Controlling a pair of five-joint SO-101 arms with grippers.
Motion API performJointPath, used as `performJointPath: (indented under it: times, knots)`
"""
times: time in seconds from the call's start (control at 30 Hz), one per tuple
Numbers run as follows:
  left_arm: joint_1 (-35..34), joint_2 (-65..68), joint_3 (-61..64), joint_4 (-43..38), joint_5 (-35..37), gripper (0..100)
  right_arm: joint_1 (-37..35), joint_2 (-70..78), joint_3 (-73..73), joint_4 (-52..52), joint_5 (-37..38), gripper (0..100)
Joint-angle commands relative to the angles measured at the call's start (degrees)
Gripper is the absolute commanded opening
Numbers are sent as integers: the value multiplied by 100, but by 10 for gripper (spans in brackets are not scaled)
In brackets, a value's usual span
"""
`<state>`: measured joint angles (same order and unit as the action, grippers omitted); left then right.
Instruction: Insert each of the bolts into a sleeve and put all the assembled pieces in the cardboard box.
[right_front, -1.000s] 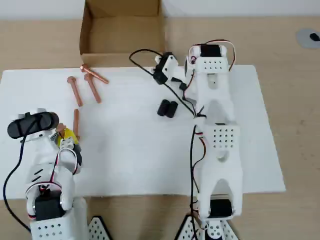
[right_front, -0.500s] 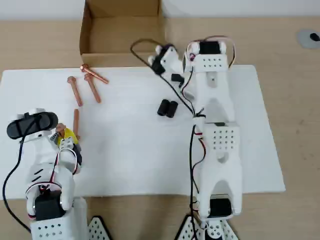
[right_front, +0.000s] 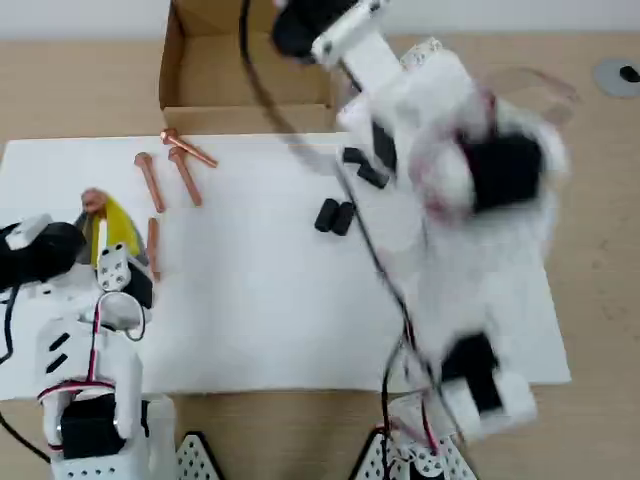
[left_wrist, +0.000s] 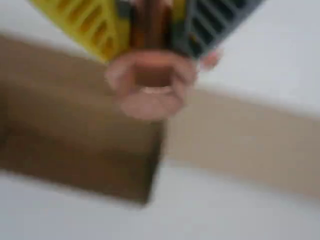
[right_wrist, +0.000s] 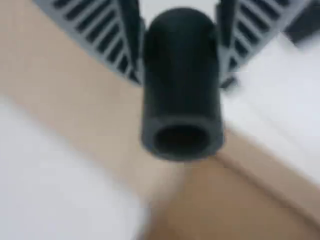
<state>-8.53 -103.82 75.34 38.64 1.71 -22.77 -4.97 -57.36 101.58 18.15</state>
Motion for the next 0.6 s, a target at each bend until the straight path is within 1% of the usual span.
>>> performJointPath:
  times: [0.0, 0.07, 0.17, 0.27, 0.33, 0.4, 0.47, 0.57]
  knots:
    - [826, -48, -721, -255, -105, 5, -453, -1464, 716, 88, -308, 10]
    - [1433, -48, -1020, -255, -466, 5, -453, -2079, 1754, 97, -308, 10]
    - [2224, -22, -1433, -255, -1064, 5, -462, -3292, 3837, 88, -308, 10]
    - [2655, -22, -1741, -255, -1451, 4, -479, -4567, 6281, -18, -308, 10]
    - [2708, -22, -1960, -246, -1574, 4, -488, -5385, 7846, -343, -554, 10]
    - [2708, -22, -2189, -246, -1574, 4, -488, -6281, 9165, -1108, -1204, 10]
    - [2725, -40, -2365, -255, -1574, 4, -558, -7222, 10246, -2127, -1688, 10]
    - [2716, -48, -2602, -255, -1574, 4, -954, -8576, 11732, -3789, -1785, 10]
